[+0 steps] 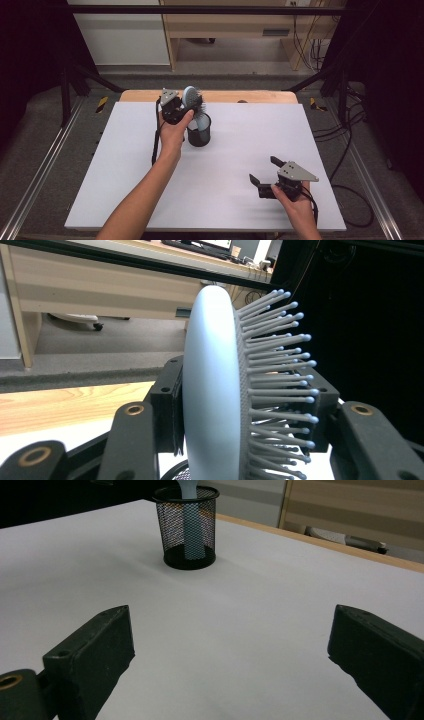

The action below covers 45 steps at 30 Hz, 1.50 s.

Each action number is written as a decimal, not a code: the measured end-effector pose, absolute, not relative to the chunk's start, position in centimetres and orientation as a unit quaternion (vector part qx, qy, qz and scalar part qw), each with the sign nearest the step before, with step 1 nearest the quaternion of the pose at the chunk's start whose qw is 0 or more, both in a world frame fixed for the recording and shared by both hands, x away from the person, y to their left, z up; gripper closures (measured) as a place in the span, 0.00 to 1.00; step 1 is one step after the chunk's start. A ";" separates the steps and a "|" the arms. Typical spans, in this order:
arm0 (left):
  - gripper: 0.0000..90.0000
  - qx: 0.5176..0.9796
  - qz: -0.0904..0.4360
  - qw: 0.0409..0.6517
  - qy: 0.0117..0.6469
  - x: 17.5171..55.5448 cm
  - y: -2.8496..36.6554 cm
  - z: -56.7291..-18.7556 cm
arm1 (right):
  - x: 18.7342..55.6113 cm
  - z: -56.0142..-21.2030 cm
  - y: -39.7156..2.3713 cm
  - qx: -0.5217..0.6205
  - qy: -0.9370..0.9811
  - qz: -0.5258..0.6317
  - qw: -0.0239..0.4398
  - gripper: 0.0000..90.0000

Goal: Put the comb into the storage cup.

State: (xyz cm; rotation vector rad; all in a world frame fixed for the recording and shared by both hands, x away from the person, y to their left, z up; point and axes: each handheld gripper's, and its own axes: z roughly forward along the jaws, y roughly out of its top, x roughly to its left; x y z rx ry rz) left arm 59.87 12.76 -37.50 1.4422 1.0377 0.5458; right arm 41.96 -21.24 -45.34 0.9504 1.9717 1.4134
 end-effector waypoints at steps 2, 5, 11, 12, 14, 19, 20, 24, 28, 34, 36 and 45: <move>0.53 0.619 0.232 0.600 0.450 60.0 12.9 -37.6 | 41.7 -45.2 -21.3 0.350 0.727 0.526 0.268 0.05; 0.54 0.619 0.232 0.603 0.448 60.0 13.0 -37.6 | 41.7 -45.1 -21.5 0.353 0.720 0.532 0.272 0.05; 0.53 0.621 0.232 0.604 0.442 60.0 12.9 -37.7 | 42.1 -45.0 -21.8 0.367 0.708 0.535 0.280 0.05; 0.53 0.620 0.233 0.604 0.443 59.9 12.9 -37.7 | 42.2 -45.0 -21.8 0.366 0.708 0.535 0.280 0.05; 0.53 0.620 0.233 0.603 0.445 59.8 12.9 -37.6 | 42.2 -45.0 -21.8 0.368 0.708 0.533 0.283 0.05; 0.53 0.625 0.236 0.597 0.444 59.7 12.7 -37.5 | 42.2 -45.0 -21.9 0.371 0.703 0.535 0.286 0.05; 0.53 0.625 0.236 0.597 0.444 59.7 12.7 -37.5 | 42.2 -45.0 -21.9 0.370 0.704 0.533 0.287 0.05; 0.53 0.628 0.232 0.596 0.444 59.6 12.9 -37.4 | 42.3 -45.0 -21.7 0.374 0.702 0.532 0.290 0.05; 0.53 0.628 0.229 0.596 0.445 59.6 13.0 -37.4 | 42.4 -45.1 -21.8 0.373 0.703 0.531 0.292 0.05; 0.53 0.621 0.227 0.598 0.452 59.9 13.2 -37.5 | 42.5 -45.1 -21.9 0.372 0.703 0.531 0.291 0.05; 0.53 0.620 0.226 0.600 0.453 60.0 13.2 -37.5 | 42.5 -45.1 -21.8 0.373 0.703 0.532 0.290 0.05; 0.53 0.615 0.219 0.603 0.458 60.2 13.6 -37.7 | 42.5 -45.1 -21.8 0.372 0.704 0.530 0.291 0.05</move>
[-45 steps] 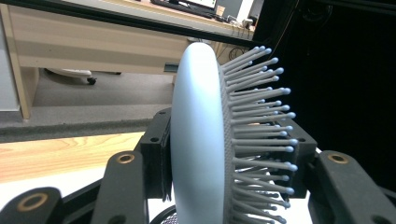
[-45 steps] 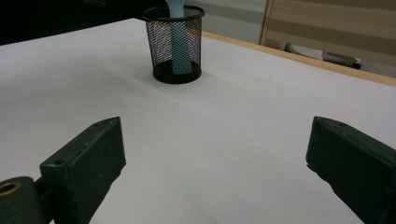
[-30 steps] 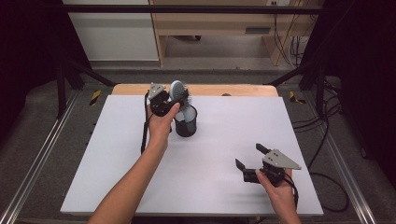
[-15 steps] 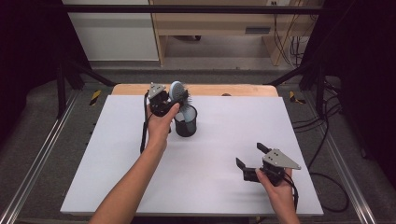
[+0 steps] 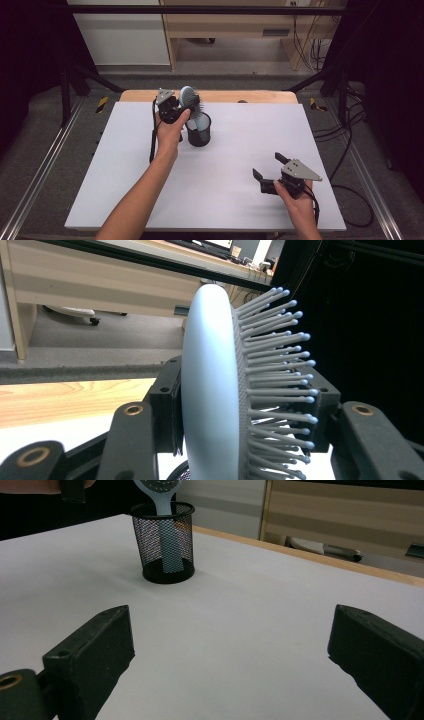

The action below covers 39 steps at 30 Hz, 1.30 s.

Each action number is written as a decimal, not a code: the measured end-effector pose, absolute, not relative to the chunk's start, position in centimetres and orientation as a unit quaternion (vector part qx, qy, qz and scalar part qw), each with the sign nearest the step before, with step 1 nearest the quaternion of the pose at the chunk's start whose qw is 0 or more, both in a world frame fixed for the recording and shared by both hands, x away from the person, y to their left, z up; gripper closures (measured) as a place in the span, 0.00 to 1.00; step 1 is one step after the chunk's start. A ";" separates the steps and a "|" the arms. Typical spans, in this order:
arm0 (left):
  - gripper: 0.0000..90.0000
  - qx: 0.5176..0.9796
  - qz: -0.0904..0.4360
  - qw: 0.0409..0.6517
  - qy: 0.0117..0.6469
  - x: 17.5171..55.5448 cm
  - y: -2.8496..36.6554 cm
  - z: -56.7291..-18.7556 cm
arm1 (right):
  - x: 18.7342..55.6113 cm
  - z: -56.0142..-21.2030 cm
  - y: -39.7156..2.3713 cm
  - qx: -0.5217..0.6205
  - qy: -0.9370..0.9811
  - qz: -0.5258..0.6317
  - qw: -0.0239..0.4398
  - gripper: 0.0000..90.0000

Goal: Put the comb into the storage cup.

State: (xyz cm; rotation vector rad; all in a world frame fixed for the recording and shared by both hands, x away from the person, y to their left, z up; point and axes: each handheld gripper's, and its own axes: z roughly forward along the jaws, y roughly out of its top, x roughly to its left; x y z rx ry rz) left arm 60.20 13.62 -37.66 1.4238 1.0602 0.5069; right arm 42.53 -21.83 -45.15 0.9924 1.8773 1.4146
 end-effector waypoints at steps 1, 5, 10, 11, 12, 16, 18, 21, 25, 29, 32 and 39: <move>0.53 0.615 0.218 0.604 0.458 60.2 13.6 -37.7 | 42.5 -45.2 -21.8 0.372 0.704 0.530 0.291 0.05; 0.53 0.615 0.217 0.604 0.458 60.2 13.7 -37.7 | 42.5 -45.2 -21.8 0.372 0.704 0.530 0.291 0.05; 0.53 0.616 0.215 0.605 0.456 60.3 13.9 -37.7 | 42.5 -45.2 -21.7 0.372 0.705 0.529 0.292 0.05; 0.53 0.616 0.215 0.605 0.456 60.3 13.9 -37.7 | 42.6 -45.2 -21.7 0.372 0.705 0.529 0.292 0.05; 0.53 0.616 0.215 0.605 0.456 60.3 13.9 -37.7 | 42.5 -45.2 -21.7 0.372 0.705 0.529 0.291 0.05; 0.53 0.615 0.214 0.605 0.458 60.3 14.0 -37.7 | 42.5 -45.2 -21.7 0.371 0.706 0.529 0.291 0.05; 0.52 0.615 0.214 0.606 0.457 60.3 14.0 -37.8 | 42.5 -45.2 -21.7 0.370 0.707 0.528 0.291 0.05; 0.52 0.615 0.213 0.606 0.458 60.3 14.2 -37.8 | 42.5 -45.2 -21.7 0.370 0.707 0.528 0.292 0.05; 0.52 0.622 0.211 0.607 0.448 60.5 14.4 -37.9 | 42.5 -45.2 -21.7 0.369 0.708 0.527 0.291 0.05; 0.51 0.619 0.207 0.609 0.450 60.6 14.6 -38.0 | 42.5 -45.2 -21.7 0.368 0.709 0.527 0.289 0.05; 0.51 0.619 0.205 0.609 0.451 60.6 14.8 -38.0 | 42.5 -45.2 -21.7 0.369 0.708 0.528 0.289 0.05; 0.50 0.617 0.202 0.610 0.455 60.7 15.2 -38.1 | 42.4 -45.2 -21.7 0.371 0.704 0.530 0.293 0.03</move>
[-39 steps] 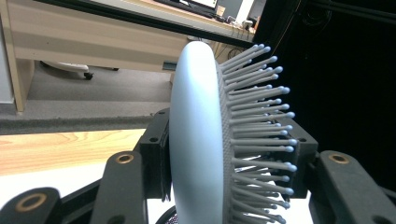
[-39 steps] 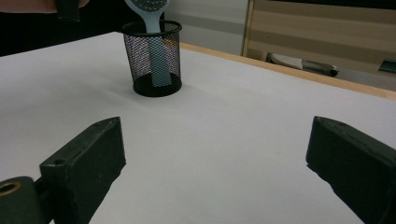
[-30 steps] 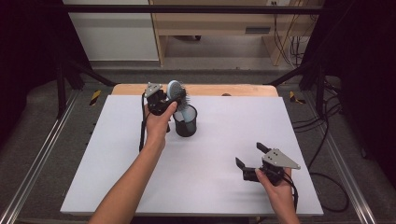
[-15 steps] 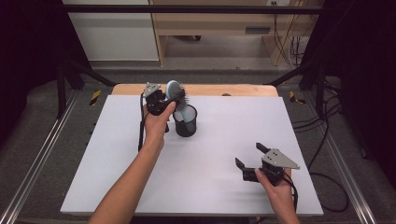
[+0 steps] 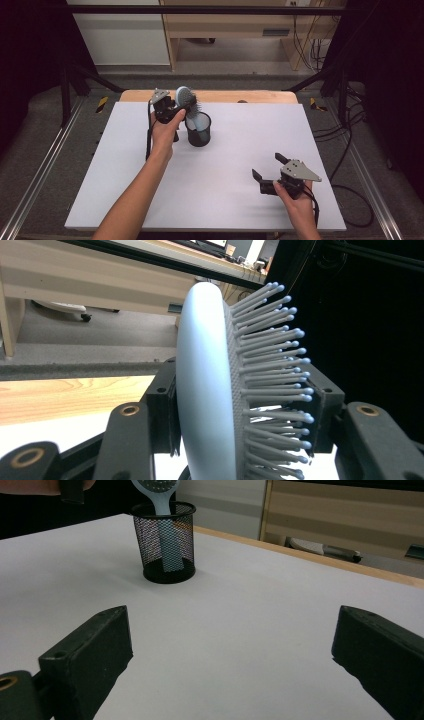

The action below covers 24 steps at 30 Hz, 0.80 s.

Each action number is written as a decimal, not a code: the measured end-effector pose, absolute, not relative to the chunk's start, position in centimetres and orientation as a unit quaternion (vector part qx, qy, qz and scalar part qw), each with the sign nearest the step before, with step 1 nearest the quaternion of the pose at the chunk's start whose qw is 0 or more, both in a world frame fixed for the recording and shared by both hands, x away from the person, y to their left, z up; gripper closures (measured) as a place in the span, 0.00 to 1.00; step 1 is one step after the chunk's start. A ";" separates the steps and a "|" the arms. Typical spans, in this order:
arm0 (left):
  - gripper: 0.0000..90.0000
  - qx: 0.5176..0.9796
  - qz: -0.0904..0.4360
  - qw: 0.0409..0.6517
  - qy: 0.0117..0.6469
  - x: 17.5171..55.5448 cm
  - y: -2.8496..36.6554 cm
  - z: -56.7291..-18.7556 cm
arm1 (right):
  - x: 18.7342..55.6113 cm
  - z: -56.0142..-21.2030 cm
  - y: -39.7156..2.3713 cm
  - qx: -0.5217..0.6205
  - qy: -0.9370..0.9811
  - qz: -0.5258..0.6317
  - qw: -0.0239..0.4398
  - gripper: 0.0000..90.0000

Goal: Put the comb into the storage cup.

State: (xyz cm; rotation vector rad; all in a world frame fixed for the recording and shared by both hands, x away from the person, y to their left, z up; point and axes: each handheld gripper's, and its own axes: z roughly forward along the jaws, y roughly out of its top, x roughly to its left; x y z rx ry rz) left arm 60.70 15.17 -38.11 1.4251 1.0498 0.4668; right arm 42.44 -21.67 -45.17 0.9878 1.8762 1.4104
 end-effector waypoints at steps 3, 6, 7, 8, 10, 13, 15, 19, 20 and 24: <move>0.50 0.616 0.203 0.610 0.456 60.7 15.3 -38.2 | 42.4 -45.2 -21.6 0.370 0.705 0.529 0.292 0.03; 0.50 0.613 0.201 0.611 0.459 60.7 15.5 -38.3 | 42.5 -45.2 -21.6 0.370 0.705 0.530 0.292 0.03; 0.50 0.613 0.201 0.611 0.459 60.7 15.5 -38.3 | 42.4 -45.2 -21.5 0.370 0.705 0.530 0.291 0.03; 0.50 0.613 0.201 0.610 0.459 60.7 15.6 -38.3 | 42.5 -45.2 -21.5 0.369 0.705 0.530 0.291 0.03; 0.49 0.613 0.202 0.610 0.460 60.7 15.7 -38.4 | 42.5 -45.2 -21.4 0.368 0.706 0.530 0.291 0.03; 0.49 0.614 0.201 0.610 0.459 60.8 15.7 -38.4 | 42.5 -45.2 -21.3 0.368 0.705 0.533 0.289 0.03; 0.49 0.613 0.200 0.611 0.460 60.8 15.7 -38.4 | 42.4 -45.2 -21.2 0.368 0.707 0.531 0.288 0.03; 0.49 0.611 0.199 0.611 0.463 60.9 15.9 -38.5 | 42.4 -45.2 -21.3 0.367 0.706 0.533 0.288 0.03; 0.49 0.610 0.197 0.612 0.463 60.9 15.9 -38.5 | 42.4 -45.2 -21.3 0.367 0.706 0.533 0.287 0.03; 0.49 0.610 0.196 0.612 0.464 60.9 16.0 -38.5 | 42.4 -45.2 -21.3 0.367 0.706 0.533 0.287 0.03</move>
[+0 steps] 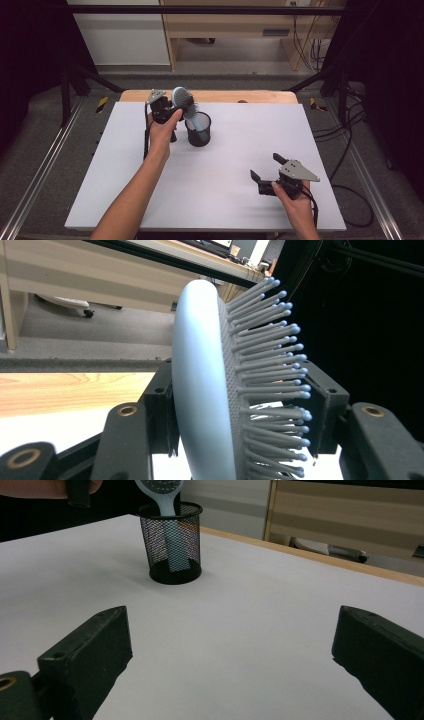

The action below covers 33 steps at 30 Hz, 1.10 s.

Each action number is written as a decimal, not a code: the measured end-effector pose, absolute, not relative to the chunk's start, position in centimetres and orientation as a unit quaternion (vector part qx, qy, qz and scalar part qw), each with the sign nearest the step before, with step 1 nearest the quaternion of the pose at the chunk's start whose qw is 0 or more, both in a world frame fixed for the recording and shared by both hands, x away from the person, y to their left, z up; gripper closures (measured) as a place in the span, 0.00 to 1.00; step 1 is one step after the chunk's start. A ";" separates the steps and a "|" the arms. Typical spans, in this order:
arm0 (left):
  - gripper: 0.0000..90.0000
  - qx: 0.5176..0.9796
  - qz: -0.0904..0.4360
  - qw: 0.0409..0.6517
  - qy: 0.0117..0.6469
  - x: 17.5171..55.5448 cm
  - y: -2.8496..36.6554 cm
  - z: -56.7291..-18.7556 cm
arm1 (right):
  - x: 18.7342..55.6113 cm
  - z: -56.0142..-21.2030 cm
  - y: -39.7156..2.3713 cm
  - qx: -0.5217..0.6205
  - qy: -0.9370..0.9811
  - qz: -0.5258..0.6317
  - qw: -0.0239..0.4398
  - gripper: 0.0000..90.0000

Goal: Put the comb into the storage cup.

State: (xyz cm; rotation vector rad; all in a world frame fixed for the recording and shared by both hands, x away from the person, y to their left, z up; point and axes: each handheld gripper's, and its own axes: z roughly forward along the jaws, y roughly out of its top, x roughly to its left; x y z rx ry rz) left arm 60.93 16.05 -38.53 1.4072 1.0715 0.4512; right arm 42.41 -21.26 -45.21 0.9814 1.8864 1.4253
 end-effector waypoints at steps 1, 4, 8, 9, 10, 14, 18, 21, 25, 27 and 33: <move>0.49 0.610 0.196 0.611 0.464 60.9 16.1 -38.6 | 42.4 -45.2 -21.2 0.368 0.706 0.534 0.286 0.03; 0.48 0.609 0.195 0.611 0.466 60.9 16.2 -38.6 | 42.4 -45.3 -21.1 0.367 0.707 0.534 0.285 0.03; 0.48 0.608 0.195 0.611 0.468 61.0 16.4 -38.7 | 42.5 -45.3 -21.1 0.367 0.707 0.534 0.284 0.03; 0.48 0.607 0.194 0.612 0.469 61.0 16.4 -38.7 | 42.4 -45.3 -21.2 0.367 0.707 0.534 0.284 0.03; 0.48 0.606 0.193 0.612 0.470 61.0 16.5 -38.8 | 42.4 -45.3 -21.2 0.368 0.707 0.533 0.284 0.03; 0.47 0.602 0.192 0.611 0.477 61.1 16.8 -39.0 | 42.4 -45.3 -21.2 0.367 0.707 0.533 0.284 0.03; 0.46 0.602 0.192 0.609 0.480 61.1 17.1 -39.1 | 42.4 -45.3 -21.2 0.368 0.707 0.533 0.283 0.03; 0.44 0.603 0.196 0.606 0.481 60.9 17.2 -39.3 | 42.4 -45.3 -21.2 0.369 0.708 0.532 0.281 0.03; 0.43 0.604 0.194 0.604 0.481 60.9 17.4 -39.5 | 42.4 -45.3 -21.3 0.372 0.708 0.531 0.281 0.03; 0.41 0.606 0.193 0.605 0.480 60.9 17.4 -39.4 | 42.4 -45.3 -21.2 0.372 0.708 0.531 0.280 0.03; 0.36 0.608 0.193 0.604 0.477 60.8 17.2 -39.4 | 42.4 -45.3 -21.2 0.371 0.709 0.530 0.281 0.03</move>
